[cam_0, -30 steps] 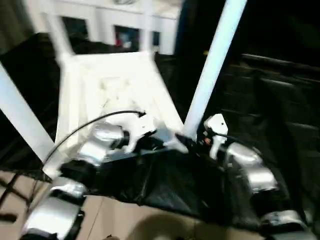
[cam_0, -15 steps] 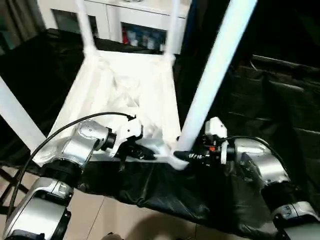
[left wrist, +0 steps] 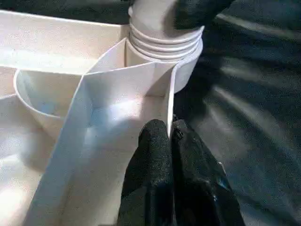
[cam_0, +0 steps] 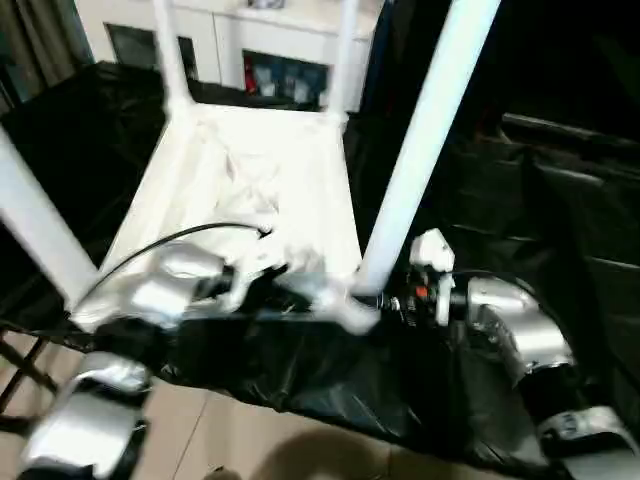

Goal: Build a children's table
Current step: Rotate leg to tighten

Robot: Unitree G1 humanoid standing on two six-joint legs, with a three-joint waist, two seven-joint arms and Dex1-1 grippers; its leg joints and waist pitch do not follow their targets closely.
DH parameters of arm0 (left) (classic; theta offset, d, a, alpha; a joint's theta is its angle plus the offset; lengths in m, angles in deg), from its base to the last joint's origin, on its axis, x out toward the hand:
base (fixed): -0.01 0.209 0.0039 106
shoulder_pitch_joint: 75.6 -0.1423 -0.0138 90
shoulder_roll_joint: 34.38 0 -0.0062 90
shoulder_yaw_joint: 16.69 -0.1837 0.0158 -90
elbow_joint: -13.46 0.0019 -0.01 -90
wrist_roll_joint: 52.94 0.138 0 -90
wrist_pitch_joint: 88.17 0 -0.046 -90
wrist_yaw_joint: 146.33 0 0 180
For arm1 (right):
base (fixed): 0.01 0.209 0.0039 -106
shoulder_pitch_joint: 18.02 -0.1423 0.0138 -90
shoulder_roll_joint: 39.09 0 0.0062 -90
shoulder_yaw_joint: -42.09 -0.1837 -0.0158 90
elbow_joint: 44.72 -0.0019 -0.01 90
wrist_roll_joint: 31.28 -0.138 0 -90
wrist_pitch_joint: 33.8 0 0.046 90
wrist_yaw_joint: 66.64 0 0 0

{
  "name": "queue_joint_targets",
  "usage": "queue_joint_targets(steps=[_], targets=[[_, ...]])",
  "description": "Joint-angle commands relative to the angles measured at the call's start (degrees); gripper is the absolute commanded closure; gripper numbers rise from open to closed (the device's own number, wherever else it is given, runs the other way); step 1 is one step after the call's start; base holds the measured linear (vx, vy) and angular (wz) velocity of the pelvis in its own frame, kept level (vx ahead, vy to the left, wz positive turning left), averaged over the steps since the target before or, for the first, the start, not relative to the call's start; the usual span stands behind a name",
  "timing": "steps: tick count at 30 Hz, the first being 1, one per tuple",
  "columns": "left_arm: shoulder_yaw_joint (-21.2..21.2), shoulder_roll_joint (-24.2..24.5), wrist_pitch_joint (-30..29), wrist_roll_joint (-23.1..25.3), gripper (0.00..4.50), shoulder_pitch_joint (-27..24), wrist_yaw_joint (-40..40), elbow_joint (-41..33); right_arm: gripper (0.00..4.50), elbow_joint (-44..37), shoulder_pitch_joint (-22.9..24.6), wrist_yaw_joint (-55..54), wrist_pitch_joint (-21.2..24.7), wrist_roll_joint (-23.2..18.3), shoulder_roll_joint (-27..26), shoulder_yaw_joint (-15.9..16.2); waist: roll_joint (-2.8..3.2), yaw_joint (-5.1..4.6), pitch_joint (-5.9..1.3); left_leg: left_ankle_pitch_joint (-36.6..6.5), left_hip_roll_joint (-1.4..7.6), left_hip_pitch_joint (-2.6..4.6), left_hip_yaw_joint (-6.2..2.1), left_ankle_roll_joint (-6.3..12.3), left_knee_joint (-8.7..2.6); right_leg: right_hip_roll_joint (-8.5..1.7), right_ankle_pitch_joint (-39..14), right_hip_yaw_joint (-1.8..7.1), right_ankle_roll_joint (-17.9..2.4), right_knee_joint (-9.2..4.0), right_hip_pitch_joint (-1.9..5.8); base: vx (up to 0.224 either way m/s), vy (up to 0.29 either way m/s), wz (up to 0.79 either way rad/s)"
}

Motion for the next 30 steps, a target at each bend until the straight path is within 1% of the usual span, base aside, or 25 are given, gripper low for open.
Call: queue_joint_targets(steps=[1, 3, 4, 5, 6, 7, 8, 9, 10, 11, 12, 13, 15, 16, 18, 19, 20, 21, 22, 24, 25, 27, 28, 29, 30], targets=[[-1.4, -5.5, -3.4, 1.3, 4.5, 0.6, -7.6, 2.7, 2.52, 4.2, 0.4, -12.2, 1.9, 2.7, -5.2, 0.6, 0.58, -0.39, -2.24, -21.1, -0.25, 0.07, 0.03, -1.26, -4.29, -2.39, -31.4, 1.5, -5.3, -6.14, 2.12, 0.0, 0.0, 0.0], [-1.3, -6.9, -4.1, 1.3, 4.5, 0.8, -9.4, 3.0, 2.53, 4.8, 0.4, -15.8, 1.9, 3.2, -6.7, 0.2, 0.37, -0.84, -2.11, -23.3, -0.42, 0.58, -0.17, -1.21, -4.16, -2.43, -35.5, 1.12, -3.9, -6.95, 1.68, 0.0, 0.0, 0.0], [-1.2, -7.3, -4.3, 1.3, 4.5, 0.9, -9.8, 3.1, 2.53, 5.0, 0.4, -16.6, 1.9, 3.3, -7.1, 0.1, 0.42, -0.99, -2.13, -23.9, -0.46, 0.68, -0.29, -1.21, -4.1, -2.5, -36.7, 0.99, -3.5, -7.14, 1.71, 0.0, 0.0, 0.0], [-1.2, -8.7, -5.0, 1.2, 4.5, 1.1, -11.2, 3.2, 2.53, 5.4, 0.4, -19.6, 1.7, 3.7, -8.7, 0.0, 0.5, -1.51, -2.24, -24.9, -0.45, 0.47, -0.6, -0.79, -4.42, -2.42, -37.2, 0.52, -2.7, -7.6, 2.1, 0.0, 0.0, 0.0], [-1.2, -10.2, -5.5, 1.2, 4.5, 1.3, -13.0, 3.4, 2.54, 5.8, 0.2, -22.4, 1.6, 3.8, -10.8, -0.2, 0.62, -1.52, -2.21, -25.4, -0.43, 0.59, -0.69, -0.71, -4.5, -2.4, -37.4, 0.33, -2.6, -7.79, 2.01, 0.0, 0.0, 0.0], [-1.2, -10.2, -5.5, 1.2, 4.5, 1.3, -13.0, 3.4, 2.54, 5.8, 0.2, -22.4, 1.6, 3.8, -10.8, -0.2, 0.75, -1.62, -2.3, -25.6, -0.42, 0.67, -0.76, -0.66, -4.55, -2.41, -36.9, 0.29, -2.6, -7.83, 2.0, 0.0, 0.0, 0.0], [-1.5, -12.7, -5.4, 1.8, 4.5, 2.0, -15.9, 4.3, 2.54, 6.8, -1.1, -27.9, 1.0, 4.3, -15.4, -0.5, 0.93, -1.97, -2.32, -26.4, -0.37, 0.59, -0.92, -0.53, -4.84, -2.31, -35.0, 0.19, -3.1, -7.86, 2.08, 0.0, 0.0, 0.0], [-1.5, -13.3, -5.4, 1.9, 4.5, 2.2, -16.6, 4.6, 2.54, 7.1, -1.5, -29.3, 0.8, 4.4, -16.5, -0.5, 0.95, -2.2, -2.24, -27.0, -0.4, 0.63, -0.92, -0.7, -4.92, -2.24, -35.2, 0.21, -3.2, -8.01, 1.82, 0.0, 0.0, 0.0], [-1.7, -13.4, -5.1, 2.4, 4.5, 2.3, -16.8, 4.8, 2.54, 7.3, -2.0, -29.2, 0.1, 4.6, -17.2, -0.3, 1.08, -2.5, -2.27, -28.4, -0.48, 0.96, -1.11, -0.82, -4.9, -2.13, -35.2, 0.02, -3.3, -8.15, 1.71, 0.0, 0.0, 0.0], [-1.9, -13.2, -4.9, 2.7, 4.5, 2.4, -16.8, 4.8, 2.54, 7.3, -2.2, -28.5, -0.7, 4.3, -17.4, -0.3, 1.09, -2.85, -2.28, -29.7, -0.48, 0.9, -1.29, -0.55, -4.96, -2.0, -34.5, -0.19, -3.3, -8.19, 1.9, 0.0, 0.0, 0.0], [-2.0, -13.1, -4.8, 2.9, 4.5, 2.4, -16.8, 4.8, 2.54, 7.3, -2.2, -28.3, -1.0, 4.2, -17.5, -0.3, 1.09, -2.85, -2.28, -29.7, -0.48, 0.9, -1.29, -0.55, -4.96, -2.0, -34.5, -0.19, -3.3, -8.19, 1.9, 0.0, 0.0, 0.0], [-2.1, -12.7, -4.4, 3.4, 4.5, 2.5, -16.6, 4.9, 2.19, 7.2, -2.5, -27.7, -1.8, 4.0, -17.6, -0.6, 1.24, -3.05, -2.4, -30.0, -0.39, 0.47, -1.55, -0.04, -5.32, -2.13, -32.8, -0.33, -3.3, -8.27, 2.52, 0.0, 0.0, 0.0], [-2.3, -11.8, -4.0, 3.8, 4.5, 2.4, -15.7, 4.6, 1.84, 7.4, -2.8, -26.4, -2.6, 3.7, -16.8, -1.0, 1.1, -2.91, -2.43, -29.7, -0.41, 0.64, -1.46, 0.33, -5.33, -2.18, -31.0, 0.04, -4.1, -8.18, 2.23, 0.0, 0.0, 0.0], [-2.3, -11.7, -4.0, 3.8, 4.5, 2.3, -15.6, 4.6, 1.84, 7.4, -2.8, -26.2, -2.7, 3.7, -16.7, -1.1, 0.85, -2.87, -2.43, -29.6, -0.41, 0.7, -1.37, 0.52, -5.31, -2.2, -30.6, 0.16, -4.5, -8.16, 2.12, 0.0, 0.0, 0.0], [-2.4, -11.0, -3.8, 3.7, 4.5, 2.1, -14.7, 4.1, 1.63, 7.4, -2.8, -25.4, -2.7, 3.4, -15.8, -1.2, 0.86, -2.72, -2.4, -28.8, -0.4, 0.6, -1.32, 0.9, -5.4, -2.24, -29.1, 0.6, -5.6, -7.82, 2.17, 0.0, 0.0, 0.0], [-2.1, -7.7, -2.9, 2.5, 4.5, 1.1, -10.2, 2.2, 1.41, 5.7, -2.3, -18.6, -2.8, 2.1, -11.6, -1.3, 0.78, -2.58, -2.5, -28.3, -0.36, 0.65, -1.19, 1.31, -5.38, -2.25, -27.4, 0.85, -6.4, -7.62, 2.2, 0.0, 0.0, 0.0], [-2.0, -7.3, -2.9, 2.4, 4.5, 0.9, -9.7, 2.0, 1.41, 5.4, -2.2, -17.7, -2.8, 2.0, -11.1, -1.3, 0.78, -2.58, -2.5, -28.3, -0.36, 0.65, -1.19, 1.31, -5.38, -2.25, -27.4, 0.85, -6.4, -7.62, 2.2, 0.0, 0.0, 0.0], [-2.0, -7.0, -2.8, 2.3, 4.5, 0.9, -9.3, 1.8, 1.41, 5.3, -2.1, -17.1, -2.9, 2.0, -10.7, -1.2, 0.71, -2.62, -2.66, -26.6, -0.28, -0.05, -1.13, 1.97, -5.38, -2.29, -24.8, 1.12, -7.2, -7.1, 2.76, 0.0, 0.0, 0.0], [-1.6, -4.0, -2.3, 1.2, 4.5, 0.0, -5.5, 0.2, 1.41, 3.6, -1.5, -10.3, -3.2, 1.5, -6.8, -0.5, 0.69, -2.44, -2.74, -24.5, -0.15, -0.33, -1.02, 2.14, -5.48, -2.29, -22.4, 1.18, -8.0, -6.78, 2.9, 0.0, 0.0, 0.0], [-1.6, -2.8, -1.8, 1.1, 4.5, -0.4, -3.8, -0.4, 1.41, 3.0, -1.2, -7.2, -3.1, 1.5, -5.2, 0.0, 0.61, -2.01, -2.93, -21.5, -0.06, -0.14, -0.47, 3.02, -5.04, -2.42, -18.8, 1.58, -9.7, -6.35, 2.81, 0.0, 0.0, 0.0], [-1.7, -1.7, -1.0, 0.9, 4.5, -0.8, -1.9, -1.0, 1.41, 2.4, -1.0, -4.6, -3.0, 1.6, -3.9, 0.5, 0.56, -1.86, -2.87, -20.4, -0.04, 0.16, -0.09, 3.33, -4.82, -2.33, -18.0, 1.72, -10.7, -6.26, 2.4, 0.0, 0.0, 0.0], [-1.6, -0.2, -0.3, 0.4, 4.5, -1.4, 0.7, -2.0, 1.41, 1.5, -0.6, -0.3, -3.0, 1.5, -1.8, 1.5, 0.49, -1.67, -2.98, -19.7, 0.05, 0.24, 0.05, 3.43, -4.71, -2.31, -17.8, 1.72, -11.3, -6.1, 2.49, 0.057, -0.048, 0.12], [-1.6, 1.3, 0.0, 0.1, 4.5, -2.1, 3.4, -3.2, 1.41, 0.6, -0.3, 4.3, -2.5, 0.9, 0.1, 2.4, 0.46, -1.46, -3.13, -17.7, 0.08, 0.12, 0.3, 3.69, -4.51, -2.16, -15.4, 1.8, -12.2, -5.68, 2.56, 0.066, -0.053, 0.11], [-1.6, 1.3, 0.0, 0.1, 4.5, -2.1, 3.4, -3.2, 1.41, 0.6, -0.3, 4.3, -2.5, 0.9, 0.1, 2.4, 0.49, -1.3, -3.11, -17.0, 0.15, 0.1, 0.43, 3.83, -4.43, -2.12, -14.3, 1.86, -12.5, -5.51, 2.54, 0.071, -0.045, 0.12], [-1.7, 2.1, 0.0, 0.0, 4.5, -2.4, 4.5, -3.8, 1.41, 0.2, -0.3, 6.6, -1.7, 0.3, 1.0, 2.7, 0.62, -1.01, -3.15, -16.0, 0.26, 0.39, 0.77, 3.87, -4.17, -2.03, -12.2, 1.96, -13.4, -5.11, 2.27, 0.071, -0.045, 0.12]])
